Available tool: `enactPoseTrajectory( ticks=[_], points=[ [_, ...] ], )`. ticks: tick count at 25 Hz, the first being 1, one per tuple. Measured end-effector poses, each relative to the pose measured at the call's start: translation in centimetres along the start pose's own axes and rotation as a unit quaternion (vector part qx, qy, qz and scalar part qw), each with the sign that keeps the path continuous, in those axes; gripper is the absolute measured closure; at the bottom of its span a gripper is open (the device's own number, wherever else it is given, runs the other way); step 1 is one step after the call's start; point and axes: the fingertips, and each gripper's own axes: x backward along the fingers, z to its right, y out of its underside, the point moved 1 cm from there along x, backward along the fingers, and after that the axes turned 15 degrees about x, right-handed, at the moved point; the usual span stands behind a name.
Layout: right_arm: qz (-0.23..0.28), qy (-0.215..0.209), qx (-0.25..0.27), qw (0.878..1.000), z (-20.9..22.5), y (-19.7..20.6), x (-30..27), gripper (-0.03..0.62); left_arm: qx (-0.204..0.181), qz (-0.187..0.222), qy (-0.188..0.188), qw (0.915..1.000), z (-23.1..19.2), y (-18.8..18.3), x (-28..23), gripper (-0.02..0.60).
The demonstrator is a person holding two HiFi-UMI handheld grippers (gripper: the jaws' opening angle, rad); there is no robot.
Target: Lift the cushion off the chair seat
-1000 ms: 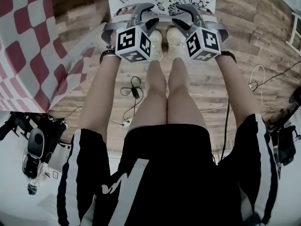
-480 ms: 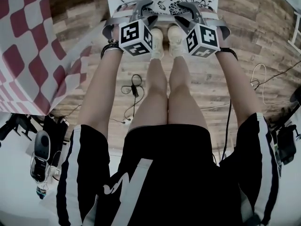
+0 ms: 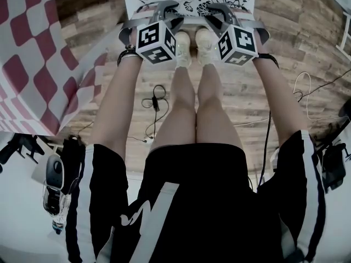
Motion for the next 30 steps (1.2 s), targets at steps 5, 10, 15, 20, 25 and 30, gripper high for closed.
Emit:
enactPoseTrajectory(
  ticks=[5, 10, 15, 20, 25, 30],
  points=[
    [-0.008, 0.0, 0.014, 1.0, 0.0, 0.1, -0.1, 0.52, 0.003, 0.0, -0.002, 1.0, -0.1, 0.0, -0.1, 0.412],
    [-0.005, 0.016, 0.016, 1.0, 0.2, -0.3, 0.4, 0.586, 0.016, 0.001, -0.029, 0.9994, -0.2, -0.1, 0.2, 0.519],
    [-0.001, 0.035, -0.001, 0.999, 1.0, -0.6, 1.3, 0.588, 0.025, 0.014, -0.04, 0.9988, -0.4, -0.8, 1.1, 0.557],
    [-0.003, 0.053, -0.008, 0.999, 1.8, -1.2, 2.2, 0.588, 0.027, 0.023, -0.048, 0.9982, -0.7, -1.2, 2.3, 0.56],
    [-0.004, 0.068, -0.013, 0.998, 2.8, -2.1, 3.7, 0.588, 0.03, 0.032, -0.056, 0.9975, -1.1, -2.1, 3.9, 0.566],
    [-0.002, 0.08, -0.016, 0.997, 4.0, -2.7, 5.4, 0.588, 0.034, 0.036, -0.061, 0.9969, -1.4, -3.4, 5.5, 0.566]
  ],
)
